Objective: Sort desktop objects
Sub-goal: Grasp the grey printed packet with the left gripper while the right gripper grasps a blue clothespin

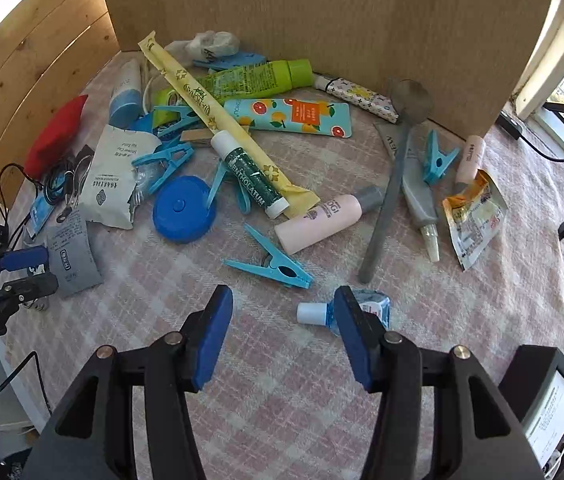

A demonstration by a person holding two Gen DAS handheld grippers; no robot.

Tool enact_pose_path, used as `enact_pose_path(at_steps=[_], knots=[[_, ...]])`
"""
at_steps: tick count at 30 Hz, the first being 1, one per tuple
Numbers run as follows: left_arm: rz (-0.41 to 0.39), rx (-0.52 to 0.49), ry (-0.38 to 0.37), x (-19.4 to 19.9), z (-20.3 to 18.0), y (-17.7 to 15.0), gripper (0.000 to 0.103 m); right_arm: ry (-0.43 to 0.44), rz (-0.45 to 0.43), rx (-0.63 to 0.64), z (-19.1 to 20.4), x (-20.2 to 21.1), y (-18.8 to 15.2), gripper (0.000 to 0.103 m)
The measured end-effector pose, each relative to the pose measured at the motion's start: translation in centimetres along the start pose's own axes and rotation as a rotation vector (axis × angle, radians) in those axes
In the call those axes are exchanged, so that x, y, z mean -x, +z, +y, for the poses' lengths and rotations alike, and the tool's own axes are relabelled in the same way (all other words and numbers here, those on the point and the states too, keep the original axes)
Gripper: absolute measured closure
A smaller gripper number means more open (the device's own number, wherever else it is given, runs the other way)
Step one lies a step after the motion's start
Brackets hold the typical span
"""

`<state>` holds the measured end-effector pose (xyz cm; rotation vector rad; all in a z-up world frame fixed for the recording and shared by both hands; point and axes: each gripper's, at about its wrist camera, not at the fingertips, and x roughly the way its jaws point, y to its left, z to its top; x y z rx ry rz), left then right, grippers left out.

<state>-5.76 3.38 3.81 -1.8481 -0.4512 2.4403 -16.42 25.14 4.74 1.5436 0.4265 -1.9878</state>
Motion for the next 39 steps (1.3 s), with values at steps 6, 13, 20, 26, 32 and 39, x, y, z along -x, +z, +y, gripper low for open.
enact_pose_path(at_steps=[6,13,20,26,32,39], knots=[[0.013,0.014,0.002,-0.9,0.1,0.6,0.05,-0.027,0.025,0.039,0.3,-2.1,1.3,0.049],[-0.02,-0.022,0.008,-1.0,-1.2,1.4,0.055,0.009,0.036,0.049,1.0,-3.0,1.5,0.049],[-0.059,-0.041,0.008,-0.9,-2.6,2.2,0.063,0.039,0.025,-0.005,0.3,-2.5,1.2,0.07],[-0.054,-0.071,-0.02,-1.4,-3.7,2.3,0.08,-0.002,0.006,0.042,1.8,-3.0,1.9,0.071],[-0.058,-0.061,-0.057,-1.6,-3.8,1.5,0.087,-0.011,-0.017,0.045,2.6,-2.8,1.4,0.086],[-0.088,-0.053,-0.083,0.2,-3.9,0.9,0.1,0.059,-0.048,-0.053,1.7,-1.0,-0.8,0.087]])
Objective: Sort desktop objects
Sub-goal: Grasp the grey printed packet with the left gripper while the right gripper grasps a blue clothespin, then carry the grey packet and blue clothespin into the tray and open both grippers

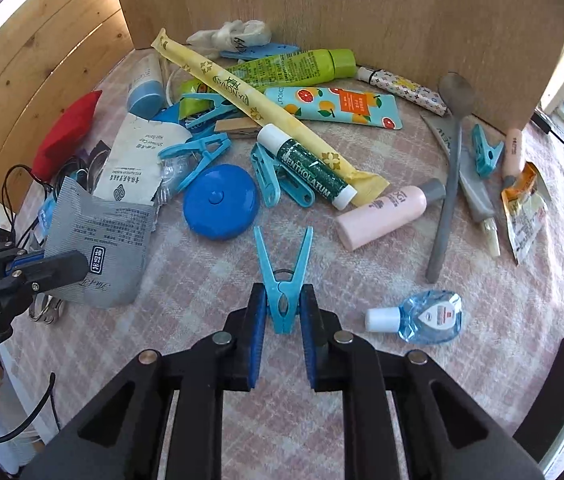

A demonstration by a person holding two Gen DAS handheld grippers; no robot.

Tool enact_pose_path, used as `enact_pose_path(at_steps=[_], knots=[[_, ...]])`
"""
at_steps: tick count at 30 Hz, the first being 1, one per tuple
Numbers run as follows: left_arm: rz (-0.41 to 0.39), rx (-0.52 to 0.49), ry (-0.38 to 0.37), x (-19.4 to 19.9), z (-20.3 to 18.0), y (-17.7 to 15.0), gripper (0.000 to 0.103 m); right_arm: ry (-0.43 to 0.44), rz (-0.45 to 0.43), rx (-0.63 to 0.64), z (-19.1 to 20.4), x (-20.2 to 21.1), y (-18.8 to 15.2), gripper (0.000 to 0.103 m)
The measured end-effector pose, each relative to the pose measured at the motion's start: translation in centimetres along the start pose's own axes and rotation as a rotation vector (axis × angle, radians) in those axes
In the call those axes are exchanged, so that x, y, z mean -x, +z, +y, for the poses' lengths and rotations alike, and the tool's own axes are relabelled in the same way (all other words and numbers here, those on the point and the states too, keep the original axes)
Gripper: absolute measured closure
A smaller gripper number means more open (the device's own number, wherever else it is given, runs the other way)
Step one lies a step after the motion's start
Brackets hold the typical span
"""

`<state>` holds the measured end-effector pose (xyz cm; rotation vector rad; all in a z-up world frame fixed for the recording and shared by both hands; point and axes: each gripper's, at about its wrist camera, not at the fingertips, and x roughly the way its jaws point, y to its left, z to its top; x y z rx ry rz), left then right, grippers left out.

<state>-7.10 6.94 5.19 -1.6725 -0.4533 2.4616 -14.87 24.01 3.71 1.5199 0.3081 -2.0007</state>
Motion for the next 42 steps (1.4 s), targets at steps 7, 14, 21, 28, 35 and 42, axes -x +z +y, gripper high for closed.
enact_pose_path(at_steps=[7,14,21,28,35,42], knots=[[-0.013,-0.035,-0.034,1.6,-1.9,-0.9,0.101,0.017,-0.08,-0.096,-0.7,4.5,-3.4,0.087],[-0.016,-0.102,-0.095,2.9,-5.5,-1.9,0.101,-0.001,-0.162,-0.233,-2.9,9.0,-9.2,0.087],[0.031,-0.231,-0.185,2.3,-12.4,-2.7,0.101,-0.085,-0.213,-0.394,-8.5,14.3,-15.6,0.087],[0.081,-0.387,-0.28,1.5,-20.9,-3.9,0.101,-0.195,-0.265,-0.554,-13.7,19.1,-22.6,0.087],[0.139,-0.498,-0.369,0.6,-28.2,-6.2,0.101,-0.274,-0.278,-0.688,-16.7,21.9,-28.8,0.086],[0.152,-0.605,-0.394,0.8,-33.2,-8.3,0.101,-0.324,-0.296,-0.783,-18.4,24.0,-33.0,0.086]])
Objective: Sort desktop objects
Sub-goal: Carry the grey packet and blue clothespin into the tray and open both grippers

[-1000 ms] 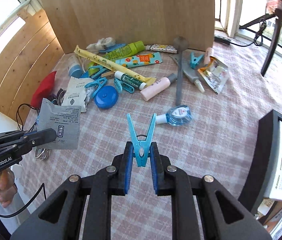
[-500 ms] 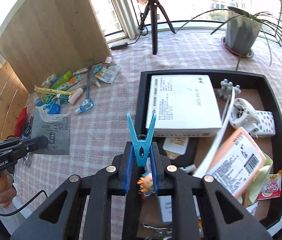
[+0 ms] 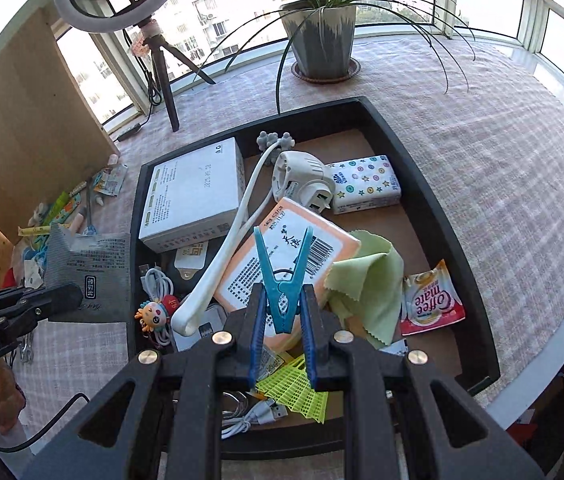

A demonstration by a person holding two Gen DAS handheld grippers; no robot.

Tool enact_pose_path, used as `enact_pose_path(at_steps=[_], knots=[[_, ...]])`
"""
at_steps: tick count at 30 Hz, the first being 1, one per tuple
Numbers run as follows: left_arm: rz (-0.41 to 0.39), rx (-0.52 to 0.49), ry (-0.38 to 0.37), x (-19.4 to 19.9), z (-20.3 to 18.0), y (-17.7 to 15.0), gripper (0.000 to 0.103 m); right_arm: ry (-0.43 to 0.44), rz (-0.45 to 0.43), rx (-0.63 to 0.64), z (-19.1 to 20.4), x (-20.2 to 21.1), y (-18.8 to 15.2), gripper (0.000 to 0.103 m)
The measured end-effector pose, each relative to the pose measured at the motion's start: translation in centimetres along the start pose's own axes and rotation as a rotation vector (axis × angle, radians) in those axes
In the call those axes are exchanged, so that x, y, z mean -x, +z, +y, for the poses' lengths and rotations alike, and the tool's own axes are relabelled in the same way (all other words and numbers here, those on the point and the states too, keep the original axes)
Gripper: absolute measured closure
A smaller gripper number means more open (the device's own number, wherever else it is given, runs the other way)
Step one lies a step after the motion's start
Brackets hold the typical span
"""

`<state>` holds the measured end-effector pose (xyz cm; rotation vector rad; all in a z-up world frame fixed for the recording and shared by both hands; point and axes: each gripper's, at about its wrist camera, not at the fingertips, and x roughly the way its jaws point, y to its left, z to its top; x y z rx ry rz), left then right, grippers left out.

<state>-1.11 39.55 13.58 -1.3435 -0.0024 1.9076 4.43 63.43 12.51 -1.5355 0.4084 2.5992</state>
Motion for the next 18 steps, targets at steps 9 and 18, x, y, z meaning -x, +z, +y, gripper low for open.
enact_pose_path(at_steps=[9,18], knots=[[-0.023,-0.02,0.021,-0.6,-1.3,1.2,0.051,-0.038,-0.034,-0.032,-1.4,1.1,-0.6,0.043],[-0.016,0.014,0.05,-0.1,0.1,0.4,0.051,-0.008,-0.026,0.007,0.6,0.6,-0.3,0.043]])
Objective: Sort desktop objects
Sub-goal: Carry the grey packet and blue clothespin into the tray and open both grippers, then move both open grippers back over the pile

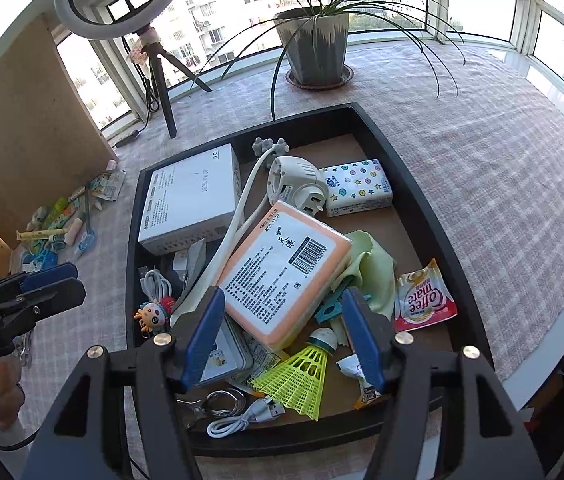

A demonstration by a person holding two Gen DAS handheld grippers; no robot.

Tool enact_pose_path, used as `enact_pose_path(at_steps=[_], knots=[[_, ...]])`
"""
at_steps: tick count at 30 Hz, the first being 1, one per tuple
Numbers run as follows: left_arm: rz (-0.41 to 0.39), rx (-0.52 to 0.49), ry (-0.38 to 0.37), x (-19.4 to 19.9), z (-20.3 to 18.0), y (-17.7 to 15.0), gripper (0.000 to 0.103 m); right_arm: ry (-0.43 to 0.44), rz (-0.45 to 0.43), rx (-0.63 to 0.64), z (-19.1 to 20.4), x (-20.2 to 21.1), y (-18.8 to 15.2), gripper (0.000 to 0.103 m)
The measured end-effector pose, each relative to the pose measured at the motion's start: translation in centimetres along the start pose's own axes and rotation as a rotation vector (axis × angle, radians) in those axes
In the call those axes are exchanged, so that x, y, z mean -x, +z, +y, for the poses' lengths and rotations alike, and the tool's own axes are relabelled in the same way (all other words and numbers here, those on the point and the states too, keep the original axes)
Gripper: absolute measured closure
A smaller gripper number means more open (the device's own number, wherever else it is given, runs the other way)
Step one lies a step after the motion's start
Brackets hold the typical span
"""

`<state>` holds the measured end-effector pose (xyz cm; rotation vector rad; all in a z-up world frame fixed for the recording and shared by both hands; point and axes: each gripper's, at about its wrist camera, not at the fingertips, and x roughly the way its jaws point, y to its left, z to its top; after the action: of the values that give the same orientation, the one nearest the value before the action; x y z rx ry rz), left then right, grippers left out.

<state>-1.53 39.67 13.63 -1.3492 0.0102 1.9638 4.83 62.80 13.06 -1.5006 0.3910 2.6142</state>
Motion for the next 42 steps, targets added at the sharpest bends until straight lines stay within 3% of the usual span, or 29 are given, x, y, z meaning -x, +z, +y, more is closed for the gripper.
enact_pose_path(at_steps=[16,26,35,42], knots=[[-0.075,0.026,0.092,3.1,2.7,-0.1,0.051,0.051,0.005,0.093,5.0,-0.6,1.5,0.043],[-0.079,0.061,0.114,3.6,4.8,-0.5,0.051,0.092,0.011,0.156,8.6,-1.1,2.4,0.043],[-0.082,0.132,0.195,5.0,9.2,-2.2,0.051,0.156,0.03,0.231,13.6,-2.3,2.6,0.042],[-0.088,0.26,0.253,6.9,14.7,-4.7,0.051,0.225,0.061,0.298,18.3,-3.5,2.2,0.042]])
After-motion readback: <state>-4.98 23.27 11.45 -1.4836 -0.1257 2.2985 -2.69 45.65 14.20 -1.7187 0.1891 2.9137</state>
